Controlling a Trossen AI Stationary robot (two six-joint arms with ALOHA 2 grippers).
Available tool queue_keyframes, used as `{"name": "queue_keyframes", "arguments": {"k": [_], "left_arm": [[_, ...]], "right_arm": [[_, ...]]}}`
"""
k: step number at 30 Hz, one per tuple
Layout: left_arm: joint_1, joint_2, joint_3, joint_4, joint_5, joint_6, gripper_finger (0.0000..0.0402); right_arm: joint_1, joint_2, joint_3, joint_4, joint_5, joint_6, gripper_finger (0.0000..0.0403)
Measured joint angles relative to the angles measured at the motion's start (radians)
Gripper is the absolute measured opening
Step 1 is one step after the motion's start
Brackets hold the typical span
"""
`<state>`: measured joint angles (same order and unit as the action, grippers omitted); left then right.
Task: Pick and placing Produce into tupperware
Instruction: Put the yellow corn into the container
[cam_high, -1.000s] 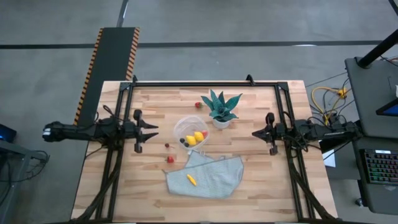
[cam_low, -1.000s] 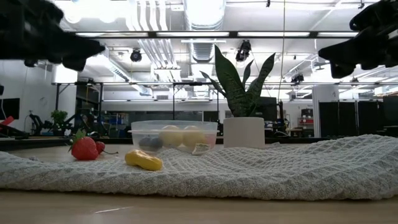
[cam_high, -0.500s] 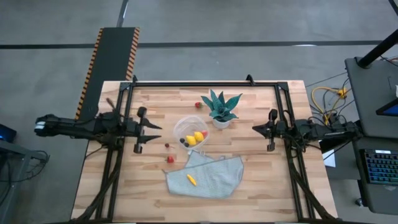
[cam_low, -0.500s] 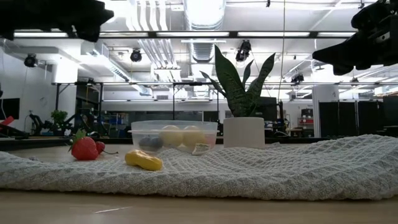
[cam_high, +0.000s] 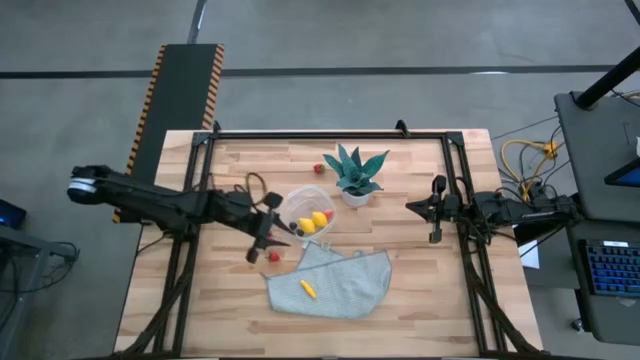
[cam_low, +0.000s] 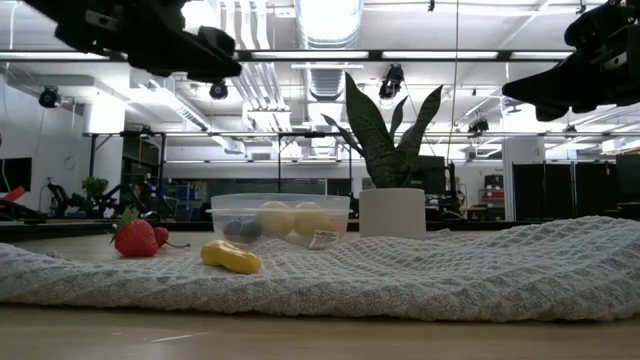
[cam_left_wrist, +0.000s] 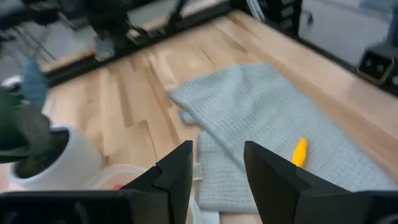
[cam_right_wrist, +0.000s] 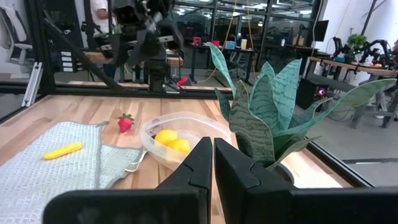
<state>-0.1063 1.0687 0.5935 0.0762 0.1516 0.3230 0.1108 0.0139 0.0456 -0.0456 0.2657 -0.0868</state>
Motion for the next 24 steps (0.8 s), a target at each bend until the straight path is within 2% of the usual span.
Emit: {"name": "queue_keyframes", "arguments": {"k": [4,11,14,24], "left_arm": [[-0.020,0.065,0.101,-0.098,-0.001,0.032,0.0133],[-0.103,0.214,0.231,-0.272,-0.008,0.135,0.0169],[-0.130,0.279,0.288,-0.364,-0.034,0.140,0.0171],[-0.196,0.448,0.461,-0.511,-0.038,0.129,0.0171]], "right_arm": [[0.000,0.000,0.000,-0.001,0.000,-0.001,0.0009],[0.000,0.000,0.000,-0.001,0.000,-0.001,0.0009],[0.000,0.000,0.000,-0.001,0.000,0.000,0.0009],[0.000,0.000,0.000,-0.002,0.000,0.000,0.0009]]}}
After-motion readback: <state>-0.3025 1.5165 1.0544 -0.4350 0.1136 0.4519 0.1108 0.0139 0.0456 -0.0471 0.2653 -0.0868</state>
